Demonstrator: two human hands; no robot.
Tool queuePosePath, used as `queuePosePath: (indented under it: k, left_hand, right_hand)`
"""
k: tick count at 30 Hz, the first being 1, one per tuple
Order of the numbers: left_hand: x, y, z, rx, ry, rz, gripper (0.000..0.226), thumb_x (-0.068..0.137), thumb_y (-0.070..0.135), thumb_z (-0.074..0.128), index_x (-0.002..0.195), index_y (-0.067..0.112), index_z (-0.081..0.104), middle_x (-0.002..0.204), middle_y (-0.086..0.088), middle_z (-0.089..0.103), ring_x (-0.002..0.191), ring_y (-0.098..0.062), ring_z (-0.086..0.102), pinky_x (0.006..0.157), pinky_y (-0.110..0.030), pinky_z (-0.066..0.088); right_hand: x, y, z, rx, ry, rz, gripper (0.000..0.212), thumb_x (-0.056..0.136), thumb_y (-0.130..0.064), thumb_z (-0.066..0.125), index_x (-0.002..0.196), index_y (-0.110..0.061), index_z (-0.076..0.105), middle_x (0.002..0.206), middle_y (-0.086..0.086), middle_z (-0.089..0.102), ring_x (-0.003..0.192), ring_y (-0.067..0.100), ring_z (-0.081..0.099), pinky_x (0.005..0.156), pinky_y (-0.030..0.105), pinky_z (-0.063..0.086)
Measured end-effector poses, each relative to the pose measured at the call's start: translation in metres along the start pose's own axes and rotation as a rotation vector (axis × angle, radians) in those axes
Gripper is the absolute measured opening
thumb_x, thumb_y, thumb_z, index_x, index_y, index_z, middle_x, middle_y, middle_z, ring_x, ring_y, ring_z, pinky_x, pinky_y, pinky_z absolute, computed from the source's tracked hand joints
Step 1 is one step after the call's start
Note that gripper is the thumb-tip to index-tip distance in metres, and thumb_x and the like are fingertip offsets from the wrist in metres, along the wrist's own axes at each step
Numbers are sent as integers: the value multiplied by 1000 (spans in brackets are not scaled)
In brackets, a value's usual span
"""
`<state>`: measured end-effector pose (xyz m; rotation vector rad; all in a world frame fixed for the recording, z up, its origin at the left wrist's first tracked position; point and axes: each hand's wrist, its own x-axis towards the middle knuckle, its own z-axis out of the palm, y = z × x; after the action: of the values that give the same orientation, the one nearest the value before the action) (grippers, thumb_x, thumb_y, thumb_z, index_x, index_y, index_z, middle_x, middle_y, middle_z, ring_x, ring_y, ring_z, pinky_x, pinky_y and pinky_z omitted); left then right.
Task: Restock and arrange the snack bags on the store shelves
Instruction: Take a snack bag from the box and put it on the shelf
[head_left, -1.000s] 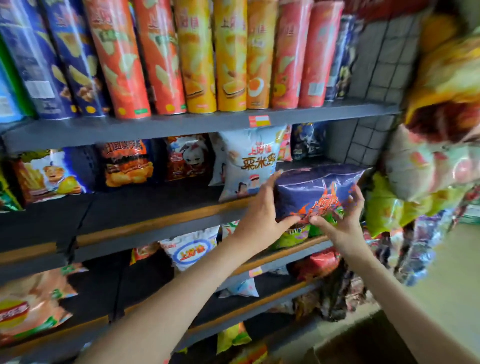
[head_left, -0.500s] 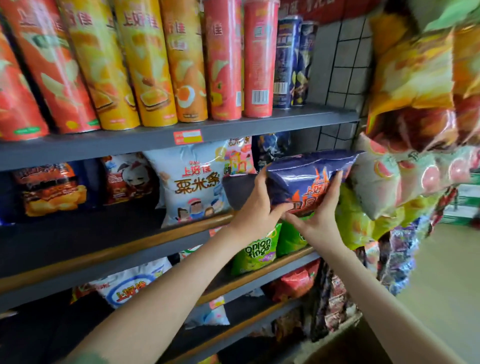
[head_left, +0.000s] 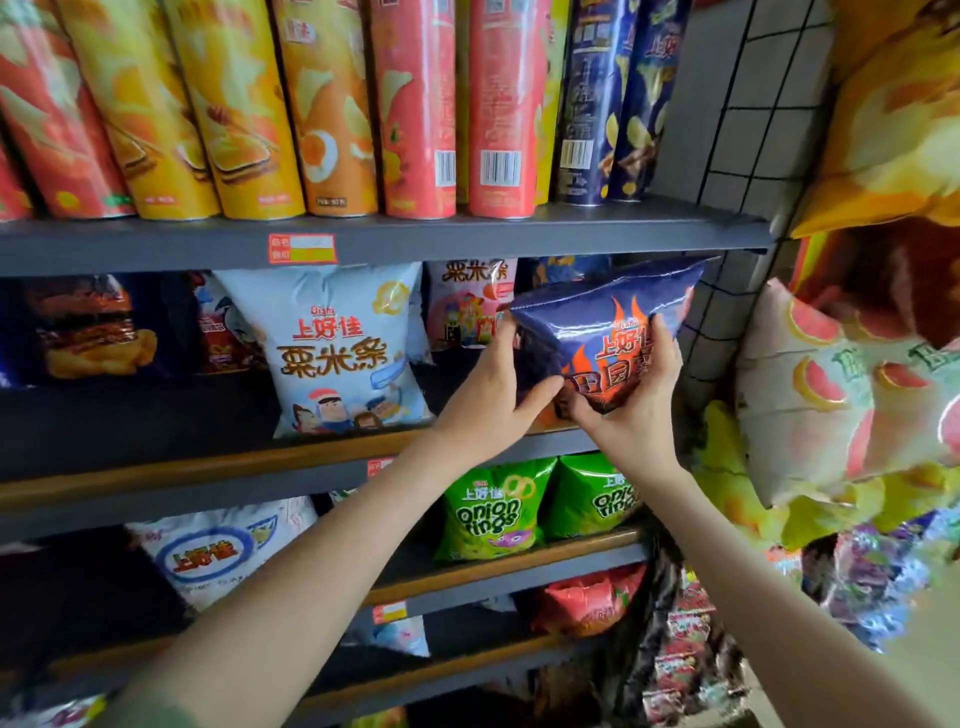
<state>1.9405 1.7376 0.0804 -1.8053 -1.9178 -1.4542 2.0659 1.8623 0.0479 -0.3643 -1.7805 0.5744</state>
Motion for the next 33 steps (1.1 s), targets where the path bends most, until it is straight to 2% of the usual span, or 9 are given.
queuePosePath:
  k: [6,9,11,16,19,23,25,30,33]
  left_hand:
    - [-5,-9,-3,2,-40,-60,84,93,35,55,142,35,-14,151,2,25,137,-6,28,108,-15,24]
    - [-6,-12,-2,22,-98,-107,87,94,35,49,134,40,-27,156,-7,23,137,-16,36,109,-25,31]
    - [-6,-13,-2,28,-124,-107,83,96,33,47,129,45,-29,153,-12,31,131,-23,44,104,-30,37]
    - [-9,-10,-3,9,-133,-130,83,98,29,46,133,42,-28,151,-16,34,128,-28,48,104,-39,41]
    - [-20,-9,-9,-8,-187,-145,86,97,29,47,141,31,-27,154,-14,28,132,-26,44,109,-41,37]
    - [-46,-9,-32,-59,-225,-132,87,93,36,47,134,49,-29,157,-9,20,138,-21,36,112,-45,33]
    - [-63,-6,-51,-51,-237,-140,87,92,41,46,130,59,-30,159,-5,17,140,-20,34,113,-44,33]
    - [-120,-3,-108,51,-215,-169,87,95,23,53,138,49,-19,153,-9,31,126,-29,50,99,-45,47]
    - [-158,-11,-146,95,-208,-144,89,95,18,53,137,53,-17,154,-9,30,135,-21,40,107,-38,39]
  right_hand:
    - [10,1,8,-19,-69,-29,105,67,-32,78,145,-27,8,147,24,17,141,33,18,115,27,15]
    - [6,-2,14,-24,-111,-6,111,66,-51,73,147,-25,3,151,26,9,144,26,7,113,12,4]
    - [4,-4,14,-25,-102,0,118,63,-59,73,149,-22,1,152,25,6,143,14,2,113,14,3]
    - [-3,-15,12,-51,-39,30,116,64,-46,79,150,-16,8,150,25,15,140,24,16,111,13,9]
    - [-17,-29,10,-75,-24,39,111,66,-49,75,150,-15,10,149,22,18,138,25,20,111,21,15]
    - [-40,-58,12,-113,-29,52,109,67,-50,75,149,-16,11,148,23,20,138,28,22,112,19,15]
    - [-53,-78,17,-118,-22,63,108,66,-49,75,148,-19,12,148,22,20,139,29,22,113,26,18]
    - [-96,-131,43,-101,-38,117,110,64,-39,81,149,-22,14,149,18,20,139,28,21,112,31,20]
    - [-121,-161,65,-91,-78,126,113,64,-32,86,149,-22,14,150,20,20,139,27,20,112,25,16]
